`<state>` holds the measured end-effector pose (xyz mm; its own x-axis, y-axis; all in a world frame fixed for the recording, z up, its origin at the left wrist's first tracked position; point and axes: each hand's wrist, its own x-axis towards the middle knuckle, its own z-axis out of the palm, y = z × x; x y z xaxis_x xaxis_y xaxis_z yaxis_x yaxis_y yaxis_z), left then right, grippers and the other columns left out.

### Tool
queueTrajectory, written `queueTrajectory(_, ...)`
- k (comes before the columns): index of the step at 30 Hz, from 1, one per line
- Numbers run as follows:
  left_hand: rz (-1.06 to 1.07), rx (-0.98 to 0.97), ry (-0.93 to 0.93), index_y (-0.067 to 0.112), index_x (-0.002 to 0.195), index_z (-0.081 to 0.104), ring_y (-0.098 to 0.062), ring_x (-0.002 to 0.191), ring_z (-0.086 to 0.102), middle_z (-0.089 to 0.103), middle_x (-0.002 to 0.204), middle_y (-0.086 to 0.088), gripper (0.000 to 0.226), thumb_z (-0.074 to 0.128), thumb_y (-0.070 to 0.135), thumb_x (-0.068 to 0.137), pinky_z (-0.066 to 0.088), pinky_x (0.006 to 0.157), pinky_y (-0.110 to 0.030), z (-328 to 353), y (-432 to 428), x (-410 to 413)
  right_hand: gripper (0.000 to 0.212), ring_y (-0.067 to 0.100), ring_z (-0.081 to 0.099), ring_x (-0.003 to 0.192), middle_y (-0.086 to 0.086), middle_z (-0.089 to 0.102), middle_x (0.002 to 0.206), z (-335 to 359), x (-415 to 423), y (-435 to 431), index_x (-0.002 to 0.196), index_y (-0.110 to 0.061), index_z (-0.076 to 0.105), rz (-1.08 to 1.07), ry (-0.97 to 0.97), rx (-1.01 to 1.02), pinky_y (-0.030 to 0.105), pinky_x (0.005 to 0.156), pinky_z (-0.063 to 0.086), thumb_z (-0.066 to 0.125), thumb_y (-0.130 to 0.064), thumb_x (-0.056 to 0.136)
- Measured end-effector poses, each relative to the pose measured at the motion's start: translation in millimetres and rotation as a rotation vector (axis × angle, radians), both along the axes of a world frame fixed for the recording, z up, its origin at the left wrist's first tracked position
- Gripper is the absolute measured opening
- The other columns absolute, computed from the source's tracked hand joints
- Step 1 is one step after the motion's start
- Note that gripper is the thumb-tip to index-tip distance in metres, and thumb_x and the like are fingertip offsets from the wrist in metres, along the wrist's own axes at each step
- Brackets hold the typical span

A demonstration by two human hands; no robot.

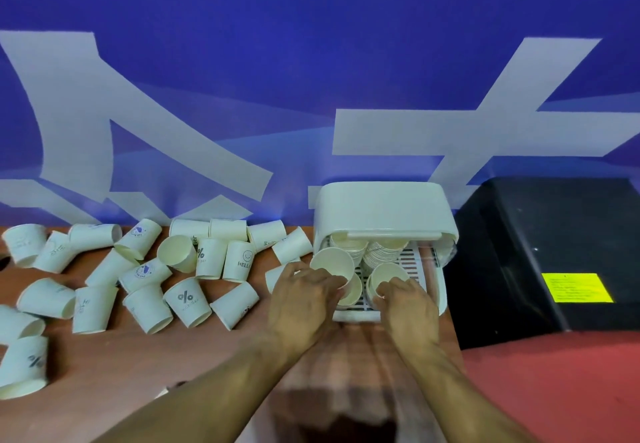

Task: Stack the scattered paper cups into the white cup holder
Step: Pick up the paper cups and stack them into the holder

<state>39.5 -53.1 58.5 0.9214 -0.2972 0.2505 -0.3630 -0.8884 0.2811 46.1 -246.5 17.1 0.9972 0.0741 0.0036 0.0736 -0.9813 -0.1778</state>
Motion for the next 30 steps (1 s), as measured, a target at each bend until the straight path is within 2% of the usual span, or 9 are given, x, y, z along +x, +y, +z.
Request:
queueTrajectory(2, -0.005, 0.023, 0.016, 0.031, 0.085, 0.073, -0.016, 0.067, 0.063, 0.07, 0.075, 0.008, 0.01, 0.064, 0.034, 0.084, 0.031, 0.077, -0.027, -5.5, -1.8, 1.3, 0.025, 0.021, 0.054, 0.065, -0.003, 0.056, 0.063, -9.9, 2.9, -2.8, 0.061, -0.02, 0.06, 0.021, 0.055, -0.006, 0.026, 0.049, 0.029, 0.08, -0.032, 0.071)
queueTrajectory(6, -0.016, 0.038, 0.065, 0.031, 0.088, 0.073, -0.017, 0.068, 0.064, 0.071, 0.077, 0.008, 0.01, 0.066, 0.033, 0.082, 0.04, 0.077, -0.029, -15.3, -5.8, 4.4, 0.032, 0.022, 0.054, 0.053, -0.003, 0.055, 0.055, -25.0, 4.3, -7.4, 0.054, -0.021, 0.059, 0.039, 0.126, 0.042, 0.025, 0.049, 0.026, 0.089, -0.031, 0.058)
queueTrajectory(11, -0.02, 0.041, 0.083, 0.029, 0.084, 0.072, -0.021, 0.063, 0.061, 0.068, 0.07, 0.006, 0.01, 0.063, 0.032, 0.083, 0.047, 0.07, -0.03, -19.8, -11.2, 8.1, 0.023, 0.026, 0.057, 0.065, 0.0, 0.059, 0.064, -35.0, 8.0, -9.1, 0.061, -0.018, 0.062, 0.015, 0.104, 0.167, 0.027, 0.056, 0.027, 0.079, -0.027, 0.072)
queueTrajectory(16, -0.048, 0.057, 0.089, 0.028, 0.082, 0.072, -0.021, 0.061, 0.059, 0.066, 0.067, 0.005, 0.006, 0.067, 0.03, 0.08, 0.046, 0.07, -0.03, -30.6, -18.8, 12.7, 0.022, 0.023, 0.055, 0.067, -0.001, 0.057, 0.063, -39.6, 14.9, -6.5, 0.061, -0.016, 0.061, -0.04, 0.107, 0.263, 0.028, 0.057, 0.026, 0.078, -0.024, 0.074)
queueTrajectory(21, -0.071, 0.149, 0.121, 0.029, 0.073, 0.073, -0.02, 0.055, 0.058, 0.064, 0.062, 0.006, 0.004, 0.076, 0.029, 0.071, 0.046, 0.061, -0.024, -37.9, -25.8, 13.2, 0.018, 0.023, 0.056, 0.067, -0.002, 0.058, 0.064, -44.1, 11.5, -7.3, 0.064, -0.017, 0.065, -0.051, 0.108, 0.328, 0.032, 0.055, 0.038, 0.079, -0.024, 0.074)
queueTrajectory(23, -0.078, 0.193, 0.143, 0.03, 0.072, 0.073, -0.019, 0.055, 0.059, 0.064, 0.062, 0.006, 0.006, 0.078, 0.032, 0.07, 0.045, 0.06, -0.024, -44.7, -27.0, 14.0, 0.017, 0.022, 0.056, 0.066, -0.003, 0.059, 0.064, -44.8, 10.7, -8.3, 0.065, -0.018, 0.066, -0.056, 0.104, 0.339, 0.031, 0.055, 0.037, 0.079, -0.025, 0.074)
queueTrajectory(27, -0.099, 0.195, 0.232, 0.03, 0.073, 0.073, -0.02, 0.057, 0.059, 0.065, 0.063, 0.006, 0.018, 0.066, 0.045, 0.081, 0.046, 0.062, -0.026, -56.1, -27.2, 18.4, 0.014, 0.019, 0.056, 0.068, -0.004, 0.06, 0.067, -45.4, 11.5, -8.1, 0.068, -0.02, 0.068, -0.08, 0.106, 0.369, 0.028, 0.058, 0.032, 0.079, -0.027, 0.074)
queueTrajectory(30, -0.126, 0.214, 0.216, 0.028, 0.074, 0.071, -0.021, 0.059, 0.06, 0.066, 0.066, 0.004, 0.024, 0.059, 0.043, 0.088, 0.044, 0.066, -0.028, -62.6, -28.3, 19.2, 0.014, 0.018, 0.056, 0.068, -0.005, 0.06, 0.066, -46.3, 11.6, -8.1, 0.068, -0.021, 0.069, -0.089, 0.099, 0.374, 0.028, 0.057, 0.033, 0.08, -0.028, 0.073)
